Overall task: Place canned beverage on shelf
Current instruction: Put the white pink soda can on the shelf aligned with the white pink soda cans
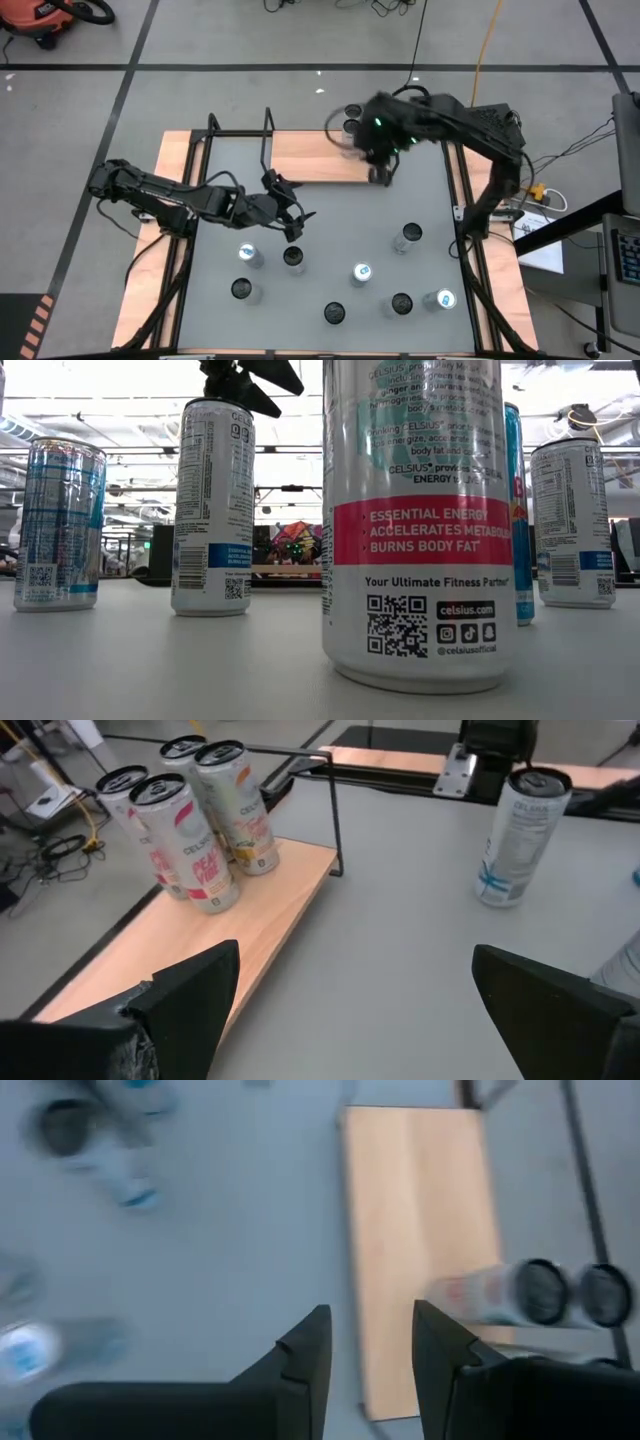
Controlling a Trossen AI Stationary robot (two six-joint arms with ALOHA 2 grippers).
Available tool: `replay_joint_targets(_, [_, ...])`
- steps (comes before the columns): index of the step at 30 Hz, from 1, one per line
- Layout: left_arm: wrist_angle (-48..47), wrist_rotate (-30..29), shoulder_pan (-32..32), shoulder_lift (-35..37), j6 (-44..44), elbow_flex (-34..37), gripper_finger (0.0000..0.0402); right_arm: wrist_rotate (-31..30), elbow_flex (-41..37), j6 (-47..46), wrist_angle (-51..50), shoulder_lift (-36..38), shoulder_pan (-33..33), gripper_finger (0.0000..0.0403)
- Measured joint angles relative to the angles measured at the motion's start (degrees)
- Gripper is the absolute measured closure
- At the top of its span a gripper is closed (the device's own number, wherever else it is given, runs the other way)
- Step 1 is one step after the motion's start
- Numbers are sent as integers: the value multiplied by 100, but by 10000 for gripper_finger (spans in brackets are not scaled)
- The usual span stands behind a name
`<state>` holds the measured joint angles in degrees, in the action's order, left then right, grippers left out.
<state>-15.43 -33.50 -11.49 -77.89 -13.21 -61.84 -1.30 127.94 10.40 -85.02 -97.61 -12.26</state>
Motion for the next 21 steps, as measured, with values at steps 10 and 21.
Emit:
replay_joint_targets(10, [147,-25,-489,0,-308,0,9,-530,-2040,-1078,1076,1230,1969,326])
replay_joint_targets(21, [455,-139,-1084,-222,-382,2,9,-1905,-5223,-1017,4520,1867,3574,326])
